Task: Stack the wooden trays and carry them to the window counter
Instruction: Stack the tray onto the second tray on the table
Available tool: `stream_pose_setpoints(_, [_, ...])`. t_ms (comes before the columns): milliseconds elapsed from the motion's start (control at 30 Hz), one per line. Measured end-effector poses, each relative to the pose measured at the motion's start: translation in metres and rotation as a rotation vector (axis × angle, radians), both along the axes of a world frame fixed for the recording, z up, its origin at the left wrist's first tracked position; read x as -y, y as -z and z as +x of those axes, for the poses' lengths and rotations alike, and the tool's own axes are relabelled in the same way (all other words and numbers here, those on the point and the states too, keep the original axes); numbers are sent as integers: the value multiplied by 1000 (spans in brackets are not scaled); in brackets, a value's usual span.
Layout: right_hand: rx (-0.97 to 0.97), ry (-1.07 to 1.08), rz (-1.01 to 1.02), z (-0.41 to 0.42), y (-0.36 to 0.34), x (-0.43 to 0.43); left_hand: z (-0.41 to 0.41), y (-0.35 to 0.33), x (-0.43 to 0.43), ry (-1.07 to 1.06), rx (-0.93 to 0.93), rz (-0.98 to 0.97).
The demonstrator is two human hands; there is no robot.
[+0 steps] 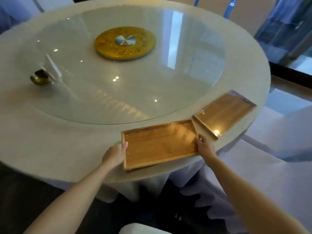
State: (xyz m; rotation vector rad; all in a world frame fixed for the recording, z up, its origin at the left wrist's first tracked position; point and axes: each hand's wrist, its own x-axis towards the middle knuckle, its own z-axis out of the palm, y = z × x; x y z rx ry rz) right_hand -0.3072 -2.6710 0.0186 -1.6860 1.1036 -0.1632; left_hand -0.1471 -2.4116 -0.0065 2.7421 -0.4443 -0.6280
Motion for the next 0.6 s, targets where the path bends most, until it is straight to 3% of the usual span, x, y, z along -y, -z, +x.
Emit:
stream_pose_setpoints(233, [-68, -128, -38, 1, 5, 2, -17, 3, -5, -83, 9, 102])
stream_pose_setpoints(400, [-111, -178, -100, 6, 9, 2, -20, 6, -8, -116, -46, 73])
stream_pose_setpoints(600, [-196, -140, -91, 7, 7, 8, -21, 7, -3, -90, -59, 70])
